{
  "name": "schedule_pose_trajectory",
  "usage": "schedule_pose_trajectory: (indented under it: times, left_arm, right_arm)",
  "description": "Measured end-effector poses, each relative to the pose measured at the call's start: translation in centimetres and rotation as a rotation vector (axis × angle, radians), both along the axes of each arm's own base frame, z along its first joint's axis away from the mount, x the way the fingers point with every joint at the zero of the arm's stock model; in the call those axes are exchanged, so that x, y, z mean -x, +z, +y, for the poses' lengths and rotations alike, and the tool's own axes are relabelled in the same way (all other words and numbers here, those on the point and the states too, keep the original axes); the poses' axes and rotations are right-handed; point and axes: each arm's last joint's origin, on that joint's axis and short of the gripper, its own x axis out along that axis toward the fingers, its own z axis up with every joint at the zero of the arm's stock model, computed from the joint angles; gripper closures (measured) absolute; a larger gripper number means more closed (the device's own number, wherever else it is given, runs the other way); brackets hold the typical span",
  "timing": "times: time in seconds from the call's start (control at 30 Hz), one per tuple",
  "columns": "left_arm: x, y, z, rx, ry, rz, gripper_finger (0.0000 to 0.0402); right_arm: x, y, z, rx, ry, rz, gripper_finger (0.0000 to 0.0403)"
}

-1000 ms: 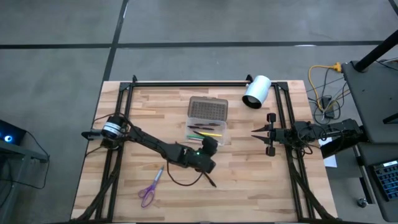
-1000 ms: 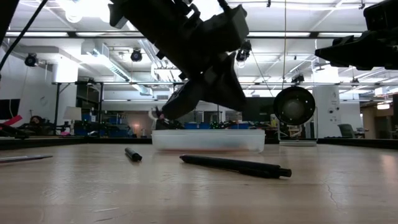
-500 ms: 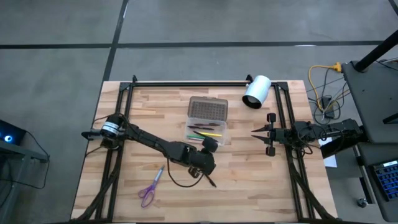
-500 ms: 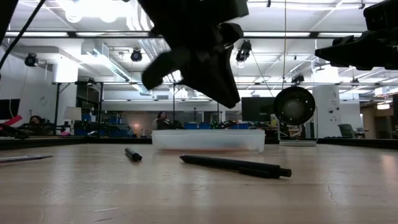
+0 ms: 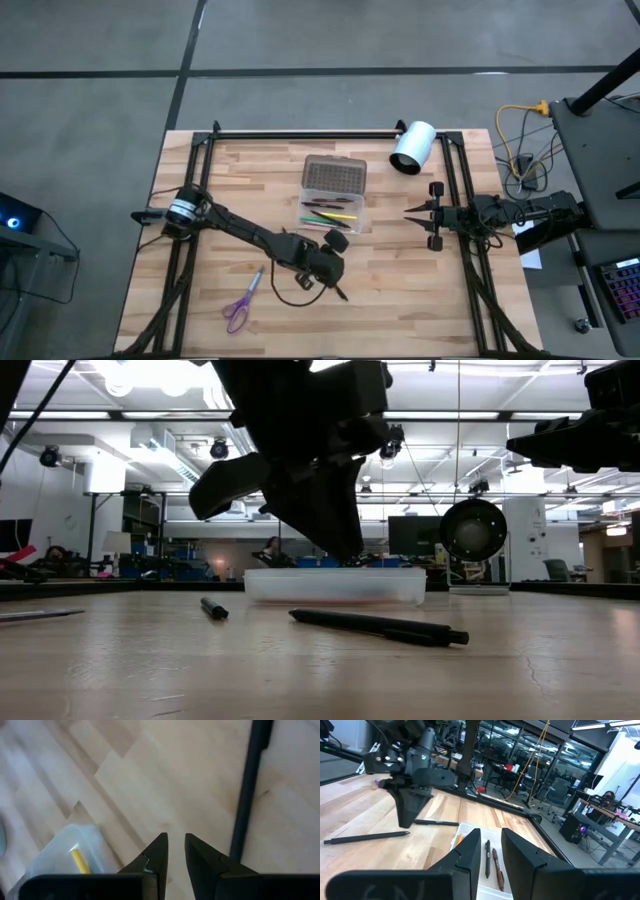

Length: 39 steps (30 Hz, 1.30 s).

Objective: Pick & place school supplies into a supply box
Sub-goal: Put the black pen into the black supply box

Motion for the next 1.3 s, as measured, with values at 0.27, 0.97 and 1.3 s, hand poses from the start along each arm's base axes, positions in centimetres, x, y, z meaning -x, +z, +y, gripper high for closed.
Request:
schedule_pose_trajectory:
  times: [0.27,0.97,1.3]
  left_arm:
    - [-1.1,0.1,-0.9,0.067,-0.027,0.084,0.0352]
    - [-1.1,-0.7,-2.4,0.051,-0.056,0.159,0.0352]
    - [-3.4,-0.4,-3.4,0.067,-0.01,0.184,0.0352]
  right_arm:
    - [0.0,0.0,0.0,0.0,0.0,0.0,0.0335]
    - [0.0,0.0,0.0,0.0,0.001,0.0,0.0335]
    - [0.0,0.0,0.0,0.0,0.0,0.0,0.0335]
